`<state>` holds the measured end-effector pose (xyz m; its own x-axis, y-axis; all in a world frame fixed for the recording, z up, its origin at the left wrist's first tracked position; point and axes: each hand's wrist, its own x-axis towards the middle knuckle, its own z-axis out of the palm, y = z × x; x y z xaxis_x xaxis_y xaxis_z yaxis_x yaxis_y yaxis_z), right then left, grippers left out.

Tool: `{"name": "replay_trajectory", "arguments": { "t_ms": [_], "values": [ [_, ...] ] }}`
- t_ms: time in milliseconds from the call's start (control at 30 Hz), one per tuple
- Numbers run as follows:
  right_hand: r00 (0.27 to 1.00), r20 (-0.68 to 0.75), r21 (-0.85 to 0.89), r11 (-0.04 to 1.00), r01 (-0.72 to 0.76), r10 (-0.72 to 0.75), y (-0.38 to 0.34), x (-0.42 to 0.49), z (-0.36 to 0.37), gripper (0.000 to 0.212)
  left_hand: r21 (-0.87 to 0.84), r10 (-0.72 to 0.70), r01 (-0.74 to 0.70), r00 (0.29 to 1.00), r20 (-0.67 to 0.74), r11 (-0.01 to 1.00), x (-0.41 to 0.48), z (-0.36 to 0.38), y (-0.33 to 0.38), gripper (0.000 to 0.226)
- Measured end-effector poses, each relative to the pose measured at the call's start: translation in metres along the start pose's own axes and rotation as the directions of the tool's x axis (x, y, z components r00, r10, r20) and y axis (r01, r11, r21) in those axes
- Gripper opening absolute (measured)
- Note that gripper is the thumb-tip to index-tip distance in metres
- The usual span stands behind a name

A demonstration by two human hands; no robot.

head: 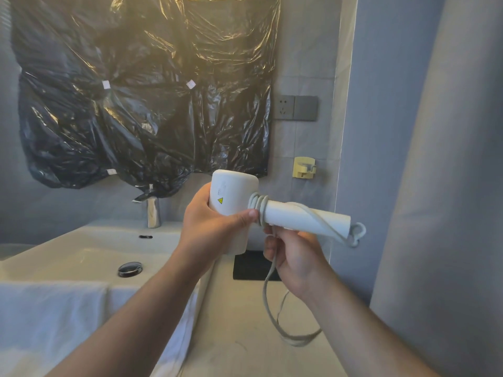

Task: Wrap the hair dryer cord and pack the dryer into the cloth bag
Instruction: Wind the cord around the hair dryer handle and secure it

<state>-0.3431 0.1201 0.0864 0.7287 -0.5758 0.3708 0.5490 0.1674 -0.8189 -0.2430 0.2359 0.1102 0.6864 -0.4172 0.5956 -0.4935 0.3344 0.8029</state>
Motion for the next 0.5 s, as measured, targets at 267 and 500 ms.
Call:
{"name": "replay_trajectory", "arguments": {
  "t_ms": [267, 500],
  "values": [
    [0.997, 0.035, -0.211, 0.976, -0.056, 0.064, -0.002, -0.004, 0.007, 0.021, 0.154, 0.114, -0.091, 0.982, -0.147, 0.984, 0.007, 0.001, -0.014, 0.061],
    [0.997, -0.043, -0.426, 0.901, -0.077, 0.064, 0.001, 0.004, 0.009, 0.021, 0.186, 0.104, -0.059, 0.965, -0.242, 0.981, 0.002, 0.009, -0.022, 0.058]
  ]
}}
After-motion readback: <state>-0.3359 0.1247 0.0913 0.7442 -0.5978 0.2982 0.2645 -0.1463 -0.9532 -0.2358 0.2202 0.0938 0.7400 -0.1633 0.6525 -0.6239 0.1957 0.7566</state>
